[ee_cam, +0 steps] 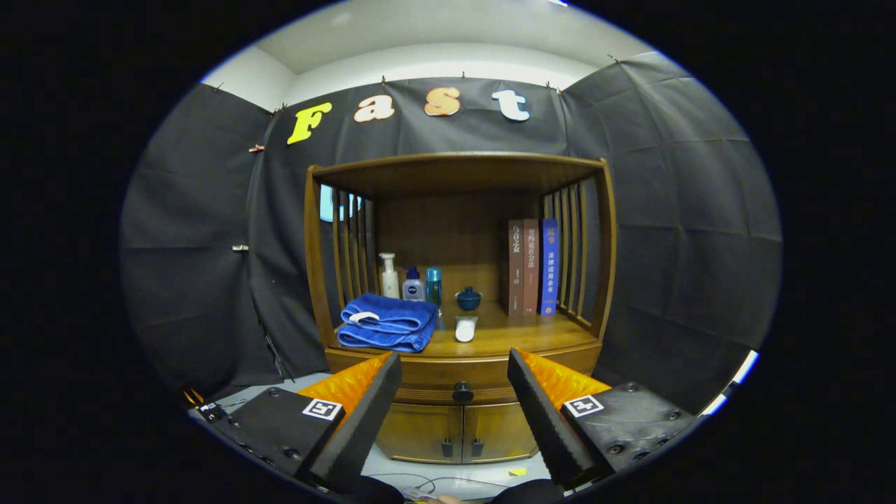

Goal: Pull open the drawer, take out the items inside it, and place them on the countertop above the cabinet.

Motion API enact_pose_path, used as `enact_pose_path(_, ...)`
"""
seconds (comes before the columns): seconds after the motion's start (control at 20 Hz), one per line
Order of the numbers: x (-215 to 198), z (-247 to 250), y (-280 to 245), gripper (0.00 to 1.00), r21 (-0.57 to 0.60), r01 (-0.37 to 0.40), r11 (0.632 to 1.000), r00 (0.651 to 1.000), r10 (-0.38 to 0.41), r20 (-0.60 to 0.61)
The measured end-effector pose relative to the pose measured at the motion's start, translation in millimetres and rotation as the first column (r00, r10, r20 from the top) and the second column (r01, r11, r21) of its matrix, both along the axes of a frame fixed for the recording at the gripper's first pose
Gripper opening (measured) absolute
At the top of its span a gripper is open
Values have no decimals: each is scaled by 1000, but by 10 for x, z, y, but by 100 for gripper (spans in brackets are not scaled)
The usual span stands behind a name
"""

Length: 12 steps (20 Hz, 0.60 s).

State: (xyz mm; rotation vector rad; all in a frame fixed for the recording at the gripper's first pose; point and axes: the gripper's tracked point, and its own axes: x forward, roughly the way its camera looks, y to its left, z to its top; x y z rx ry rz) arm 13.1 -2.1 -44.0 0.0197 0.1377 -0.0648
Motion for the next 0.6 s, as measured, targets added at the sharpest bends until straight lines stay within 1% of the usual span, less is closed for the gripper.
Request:
enact_pose_path(0.35,-229,357,19,99,-38,10,999,998,-7,69)
enact_pose_path(0.6,-249,345,29,99,-44,12,999,998,-10,56)
